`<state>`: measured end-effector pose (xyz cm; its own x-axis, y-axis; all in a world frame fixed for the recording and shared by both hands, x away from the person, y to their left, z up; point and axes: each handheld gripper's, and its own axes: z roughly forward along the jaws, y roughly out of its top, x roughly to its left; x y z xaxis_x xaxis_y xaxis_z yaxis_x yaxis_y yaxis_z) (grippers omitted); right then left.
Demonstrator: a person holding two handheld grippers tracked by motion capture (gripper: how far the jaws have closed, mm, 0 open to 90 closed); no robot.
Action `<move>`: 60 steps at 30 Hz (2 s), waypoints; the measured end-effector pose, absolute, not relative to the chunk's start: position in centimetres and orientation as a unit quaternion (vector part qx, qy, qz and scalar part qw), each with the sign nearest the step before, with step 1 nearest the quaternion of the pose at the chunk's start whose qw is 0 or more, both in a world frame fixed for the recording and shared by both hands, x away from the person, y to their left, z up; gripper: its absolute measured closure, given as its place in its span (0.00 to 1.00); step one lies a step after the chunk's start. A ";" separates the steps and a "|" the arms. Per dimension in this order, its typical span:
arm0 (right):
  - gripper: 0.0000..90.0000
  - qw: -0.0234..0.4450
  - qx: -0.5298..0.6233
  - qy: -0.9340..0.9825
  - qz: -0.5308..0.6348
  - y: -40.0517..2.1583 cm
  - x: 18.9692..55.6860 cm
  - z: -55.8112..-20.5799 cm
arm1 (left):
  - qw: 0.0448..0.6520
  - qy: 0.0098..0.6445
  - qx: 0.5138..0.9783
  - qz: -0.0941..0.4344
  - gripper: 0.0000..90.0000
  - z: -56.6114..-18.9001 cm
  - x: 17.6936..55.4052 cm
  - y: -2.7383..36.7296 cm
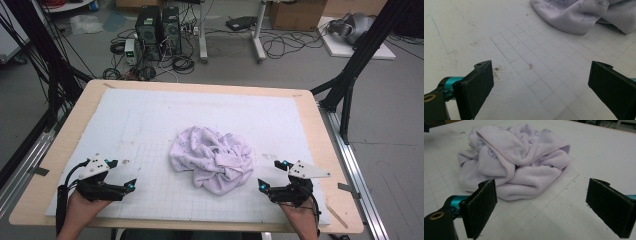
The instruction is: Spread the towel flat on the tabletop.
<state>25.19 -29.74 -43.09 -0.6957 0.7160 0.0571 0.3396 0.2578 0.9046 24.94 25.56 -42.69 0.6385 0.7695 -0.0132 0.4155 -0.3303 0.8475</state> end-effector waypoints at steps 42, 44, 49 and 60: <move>0.10 0.191 0.326 0.771 0.513 -28.9 24.8 -42.6 | 0.445 0.376 0.786 0.207 0.08 -42.6 24.3 25.8; 0.10 0.195 0.326 0.773 0.509 -28.6 24.9 -42.4 | 0.445 0.376 0.786 0.208 0.08 -42.7 24.3 25.9; 0.10 0.194 0.313 0.777 0.511 -27.7 25.2 -41.8 | 0.448 0.377 0.784 0.206 0.08 -42.7 24.2 25.9; 0.10 0.167 0.279 0.792 0.517 -24.8 27.1 -40.0 | 0.452 0.376 0.782 0.207 0.08 -42.6 24.0 26.0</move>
<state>27.08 -24.79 -40.03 -0.7884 0.6147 0.0247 0.2696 0.3092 0.9120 24.05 26.02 -42.59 0.6322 0.7747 -0.0156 0.4008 -0.3098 0.8622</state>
